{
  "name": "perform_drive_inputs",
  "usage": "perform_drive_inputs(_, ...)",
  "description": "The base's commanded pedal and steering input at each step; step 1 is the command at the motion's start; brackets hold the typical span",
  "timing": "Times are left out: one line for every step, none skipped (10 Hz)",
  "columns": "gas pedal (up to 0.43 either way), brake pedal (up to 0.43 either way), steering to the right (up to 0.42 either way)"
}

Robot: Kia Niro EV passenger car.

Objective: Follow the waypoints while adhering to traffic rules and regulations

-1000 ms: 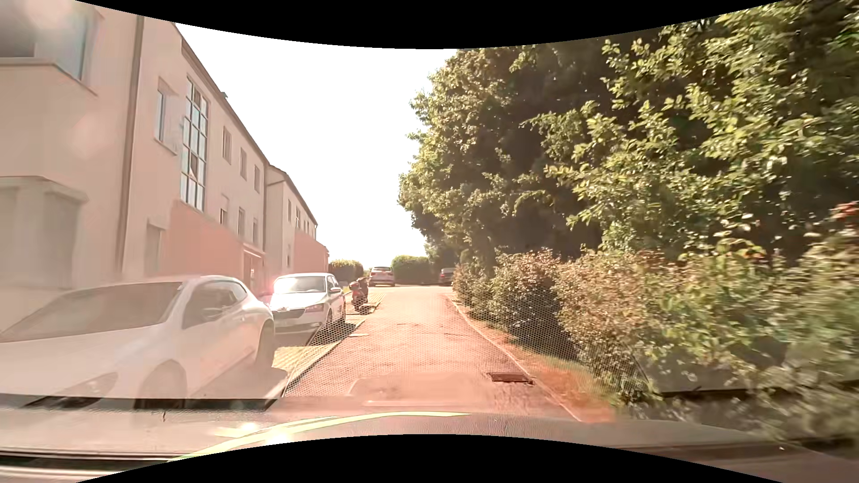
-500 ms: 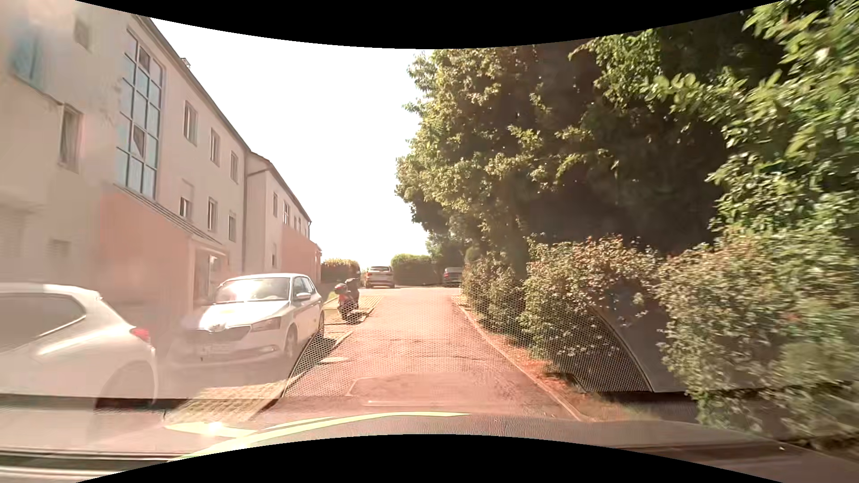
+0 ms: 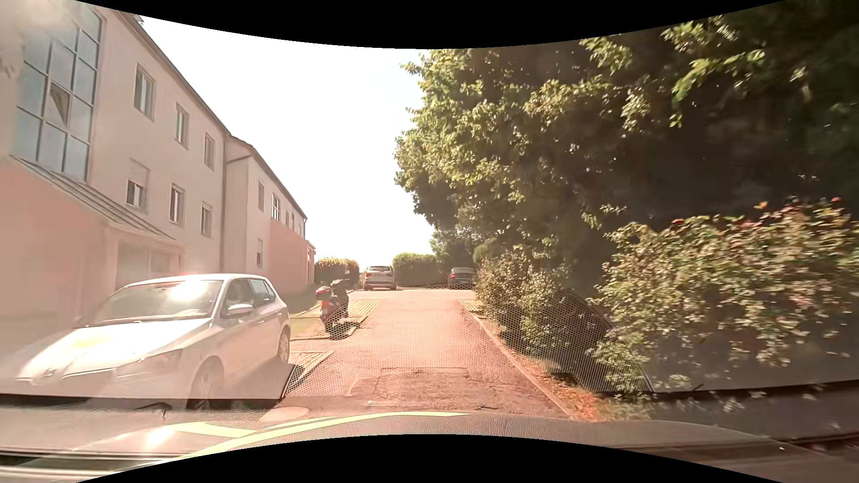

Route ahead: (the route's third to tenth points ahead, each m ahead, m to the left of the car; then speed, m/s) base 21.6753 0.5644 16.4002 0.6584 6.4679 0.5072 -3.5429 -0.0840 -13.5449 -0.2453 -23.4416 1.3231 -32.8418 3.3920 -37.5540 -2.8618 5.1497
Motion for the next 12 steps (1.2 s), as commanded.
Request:
perform_drive_inputs(0.047, 0.000, -0.018)
perform_drive_inputs(0.047, 0.000, -0.013)
perform_drive_inputs(0.047, 0.000, -0.009)
perform_drive_inputs(0.047, 0.000, -0.009)
perform_drive_inputs(0.047, 0.000, -0.011)
perform_drive_inputs(0.047, 0.000, -0.013)
perform_drive_inputs(0.047, 0.000, -0.012)
perform_drive_inputs(0.047, 0.000, -0.007)
perform_drive_inputs(0.047, 0.000, -0.003)
perform_drive_inputs(0.047, 0.000, -0.002)
perform_drive_inputs(0.047, 0.000, -0.005)
perform_drive_inputs(0.047, 0.000, -0.006)
